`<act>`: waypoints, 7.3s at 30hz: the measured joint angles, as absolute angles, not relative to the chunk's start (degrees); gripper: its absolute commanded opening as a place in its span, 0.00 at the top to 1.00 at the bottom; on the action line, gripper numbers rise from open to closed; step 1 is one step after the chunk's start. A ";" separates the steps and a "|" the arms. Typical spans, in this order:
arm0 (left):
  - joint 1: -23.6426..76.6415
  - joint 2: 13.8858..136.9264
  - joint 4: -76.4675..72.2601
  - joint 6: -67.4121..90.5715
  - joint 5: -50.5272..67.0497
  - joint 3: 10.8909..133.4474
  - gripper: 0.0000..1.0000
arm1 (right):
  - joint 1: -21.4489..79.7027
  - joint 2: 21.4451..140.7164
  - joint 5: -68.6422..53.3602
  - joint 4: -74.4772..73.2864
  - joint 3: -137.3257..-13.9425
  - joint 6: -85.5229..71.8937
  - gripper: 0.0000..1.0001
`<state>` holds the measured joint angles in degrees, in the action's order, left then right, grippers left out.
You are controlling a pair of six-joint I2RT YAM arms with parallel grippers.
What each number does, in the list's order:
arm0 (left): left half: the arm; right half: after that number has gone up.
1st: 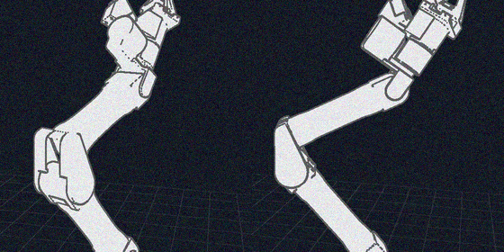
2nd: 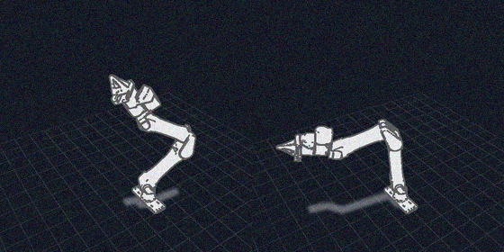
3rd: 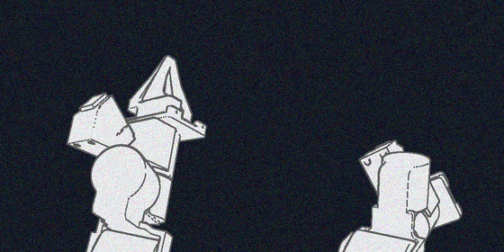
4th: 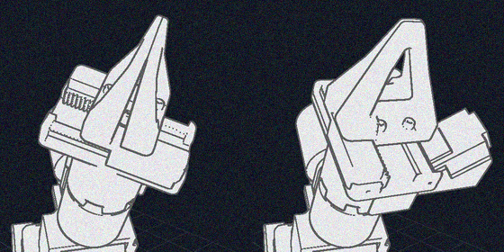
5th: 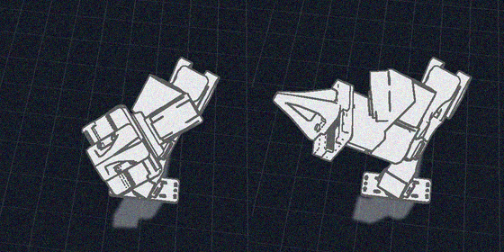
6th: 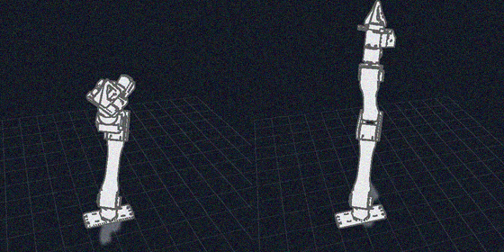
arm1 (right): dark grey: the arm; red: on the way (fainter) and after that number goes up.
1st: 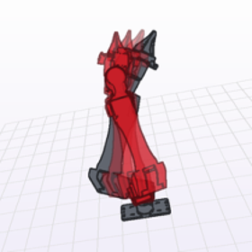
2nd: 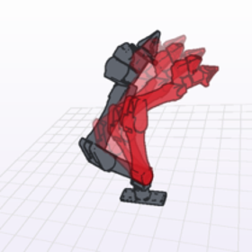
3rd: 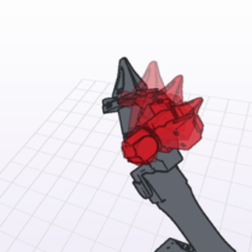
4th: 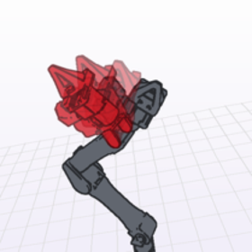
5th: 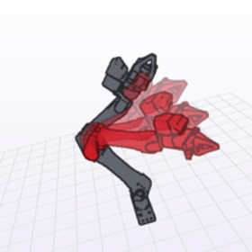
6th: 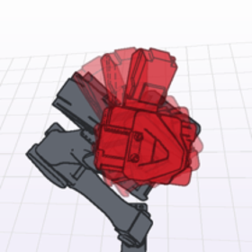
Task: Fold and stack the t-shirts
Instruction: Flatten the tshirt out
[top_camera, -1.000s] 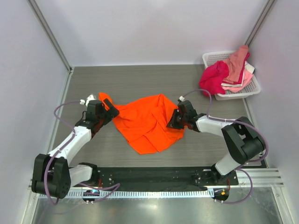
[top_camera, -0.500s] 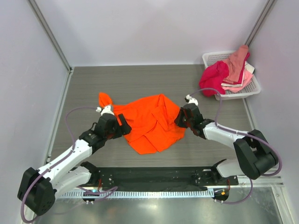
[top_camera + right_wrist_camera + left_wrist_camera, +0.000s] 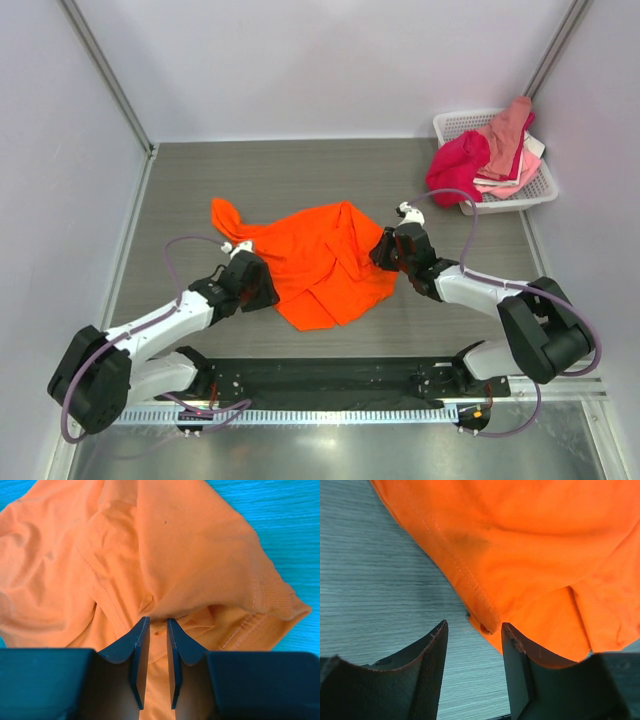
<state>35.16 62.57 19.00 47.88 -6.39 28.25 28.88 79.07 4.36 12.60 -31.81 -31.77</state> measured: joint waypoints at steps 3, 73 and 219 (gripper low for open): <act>35.75 64.97 18.85 47.99 -5.98 28.25 0.53 | 28.88 79.11 4.36 13.34 -31.55 -31.77 0.74; 25.41 64.53 29.47 43.05 -7.51 45.82 1.00 | 48.05 84.40 25.91 -5.74 -42.00 -22.65 0.99; 59.68 66.70 46.52 33.50 -5.10 52.14 0.53 | 8.95 81.91 11.31 -0.86 -46.22 -38.13 0.99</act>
<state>59.68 66.70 46.52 33.50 -5.10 52.14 8.95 81.91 11.31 -0.86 -46.22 -38.13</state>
